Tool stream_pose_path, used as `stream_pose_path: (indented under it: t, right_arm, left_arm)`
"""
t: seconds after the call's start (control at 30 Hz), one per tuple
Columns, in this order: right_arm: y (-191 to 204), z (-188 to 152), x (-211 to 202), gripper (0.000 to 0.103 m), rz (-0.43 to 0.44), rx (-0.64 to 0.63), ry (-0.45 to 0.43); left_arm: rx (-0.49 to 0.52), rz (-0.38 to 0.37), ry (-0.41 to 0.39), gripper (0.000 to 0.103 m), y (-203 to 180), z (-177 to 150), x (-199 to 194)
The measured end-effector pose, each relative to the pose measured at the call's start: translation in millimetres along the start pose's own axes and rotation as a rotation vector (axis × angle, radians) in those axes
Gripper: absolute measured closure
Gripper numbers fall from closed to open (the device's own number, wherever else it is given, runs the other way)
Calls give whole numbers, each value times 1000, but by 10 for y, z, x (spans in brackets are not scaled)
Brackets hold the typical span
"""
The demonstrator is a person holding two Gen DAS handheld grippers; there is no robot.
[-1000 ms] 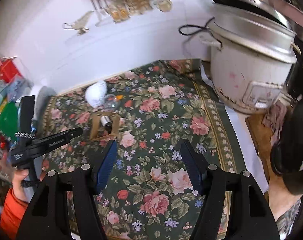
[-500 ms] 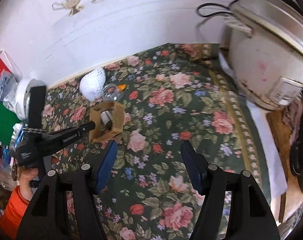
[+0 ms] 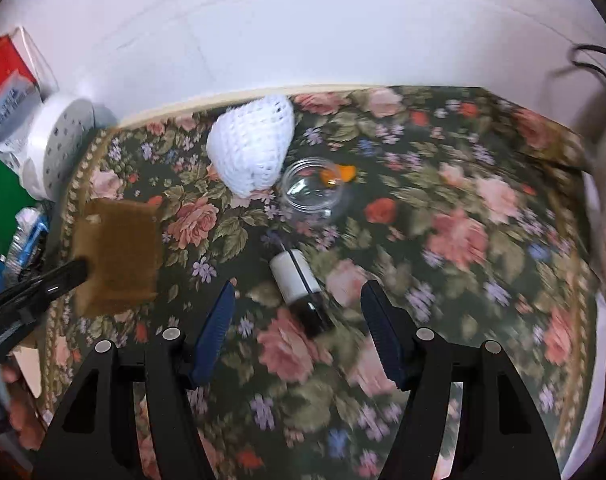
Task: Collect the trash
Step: 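Grasp the brown cardboard sleeve with the left tool while the right grasps the dark bottle, then carry the cardboard sleeve and dark bottle down over the white floor bucket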
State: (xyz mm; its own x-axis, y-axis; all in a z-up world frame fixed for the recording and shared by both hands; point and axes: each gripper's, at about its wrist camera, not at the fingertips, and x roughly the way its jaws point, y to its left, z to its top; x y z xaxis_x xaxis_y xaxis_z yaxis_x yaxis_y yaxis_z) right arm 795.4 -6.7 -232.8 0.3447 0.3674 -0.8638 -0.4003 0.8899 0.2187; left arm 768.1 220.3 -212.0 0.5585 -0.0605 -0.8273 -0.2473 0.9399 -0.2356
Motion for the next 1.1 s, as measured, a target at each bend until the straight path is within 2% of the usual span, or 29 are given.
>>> stream_pose_path:
  t: [0.17, 0.23, 0.4, 0.47, 0.53, 0.73, 0.9, 1.1]
  right_arm:
    - [48, 32, 339, 43, -18, -26, 54]
    - [42, 25, 425, 48, -24, -28, 68]
    - [27, -5, 565, 72, -35, -37, 110]
    - [35, -24, 552, 77, -37, -47, 103]
    - [50, -52, 522, 77, -32, -51, 94]
    - [-19, -183, 176, 77, -14, -31, 45]
    - [-126, -301, -384, 77, 13, -6, -43]
    - [-227, -567, -1154, 77, 36, -43, -163]
  left_arm:
    - [-29, 15, 6, 103, 152, -45, 1]
    - [-29, 15, 7, 103, 179, -62, -10]
    - [-12, 4, 1, 103, 115, -76, -52]
    - [3, 1, -1, 103, 56, -72, -69]
    - [14, -4, -3, 103, 0, -71, -83]
    - [40, -17, -27, 103, -256, -134, -247]
    - [54, -9, -81, 103, -519, -284, -531]
    - [34, 8, -146, 103, -831, -614, -929]
